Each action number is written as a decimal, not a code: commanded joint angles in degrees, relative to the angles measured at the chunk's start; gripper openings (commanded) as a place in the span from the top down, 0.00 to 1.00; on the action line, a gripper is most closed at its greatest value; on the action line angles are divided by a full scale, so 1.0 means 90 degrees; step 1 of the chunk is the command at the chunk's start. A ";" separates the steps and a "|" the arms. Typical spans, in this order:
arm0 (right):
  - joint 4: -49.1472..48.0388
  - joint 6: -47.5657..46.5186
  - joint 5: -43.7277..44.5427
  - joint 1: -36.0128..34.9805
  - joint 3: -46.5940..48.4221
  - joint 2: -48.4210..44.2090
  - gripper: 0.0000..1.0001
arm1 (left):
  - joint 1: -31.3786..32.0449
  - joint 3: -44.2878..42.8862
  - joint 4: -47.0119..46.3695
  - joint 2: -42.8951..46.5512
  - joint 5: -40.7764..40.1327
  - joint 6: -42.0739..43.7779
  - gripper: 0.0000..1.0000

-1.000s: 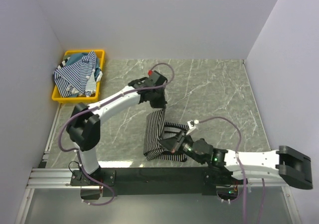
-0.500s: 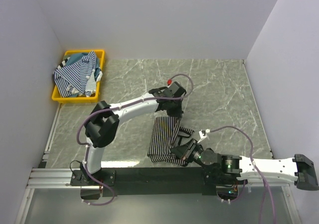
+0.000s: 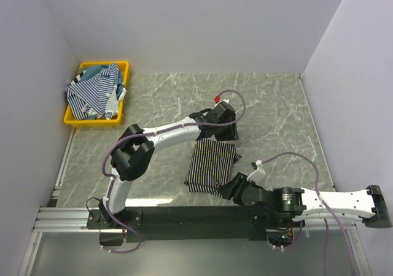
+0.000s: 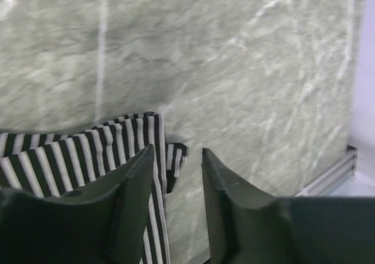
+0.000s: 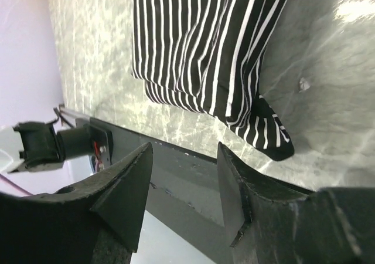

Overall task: Fold and stack the tank tops
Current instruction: Fold the tank top

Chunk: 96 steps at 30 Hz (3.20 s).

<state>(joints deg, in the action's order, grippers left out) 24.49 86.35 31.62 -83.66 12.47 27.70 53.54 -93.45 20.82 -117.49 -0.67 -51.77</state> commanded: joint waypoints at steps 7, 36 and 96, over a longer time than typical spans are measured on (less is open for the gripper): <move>0.3019 0.0649 0.1505 -0.0002 0.1611 0.0534 0.36 | -0.0069 0.0080 -0.0204 0.0845 -0.0470 0.0167 0.47; -0.0368 -0.2730 -0.1618 0.3319 0.0842 0.2352 0.86 | -0.1681 0.3635 -0.0799 0.2830 0.0025 0.0127 0.47; 0.1175 -0.1624 -0.1043 0.2557 0.1150 0.0727 0.47 | -0.1564 0.2718 -0.1034 0.1501 0.0318 0.0019 0.48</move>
<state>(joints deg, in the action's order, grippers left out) 32.38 77.73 18.20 -62.28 15.07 31.68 39.75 -67.29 13.89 -107.74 2.68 -50.74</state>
